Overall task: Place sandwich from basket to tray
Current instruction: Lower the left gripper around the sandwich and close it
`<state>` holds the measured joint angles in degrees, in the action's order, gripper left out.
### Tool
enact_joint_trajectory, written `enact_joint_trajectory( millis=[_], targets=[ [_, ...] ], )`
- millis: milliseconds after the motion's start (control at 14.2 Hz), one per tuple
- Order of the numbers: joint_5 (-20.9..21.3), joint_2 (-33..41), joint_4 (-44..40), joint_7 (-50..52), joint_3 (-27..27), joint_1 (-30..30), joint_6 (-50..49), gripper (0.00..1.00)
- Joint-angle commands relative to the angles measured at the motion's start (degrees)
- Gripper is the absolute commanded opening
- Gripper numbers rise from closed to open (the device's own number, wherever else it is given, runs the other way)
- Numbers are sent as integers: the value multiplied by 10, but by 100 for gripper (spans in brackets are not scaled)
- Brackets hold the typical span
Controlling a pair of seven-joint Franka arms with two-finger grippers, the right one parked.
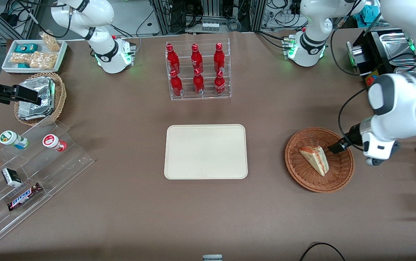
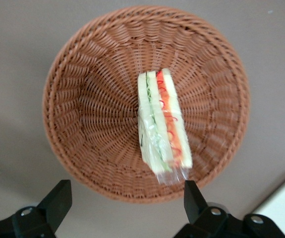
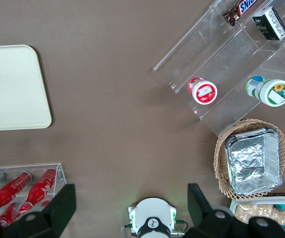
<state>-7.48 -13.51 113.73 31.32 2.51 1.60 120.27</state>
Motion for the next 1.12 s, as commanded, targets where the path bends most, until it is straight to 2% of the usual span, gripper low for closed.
enact_joint_trajectory(
  millis=[0,352,703,1055],
  targets=[
    [-8,-18,25,13,1,-5,30,100],
    [-10,-27,30,14,1,-5,30,100],
    [-72,-34,10,31,1,-2,35,100],
    [-74,-70,5,33,2,-6,90,100]
  ],
)
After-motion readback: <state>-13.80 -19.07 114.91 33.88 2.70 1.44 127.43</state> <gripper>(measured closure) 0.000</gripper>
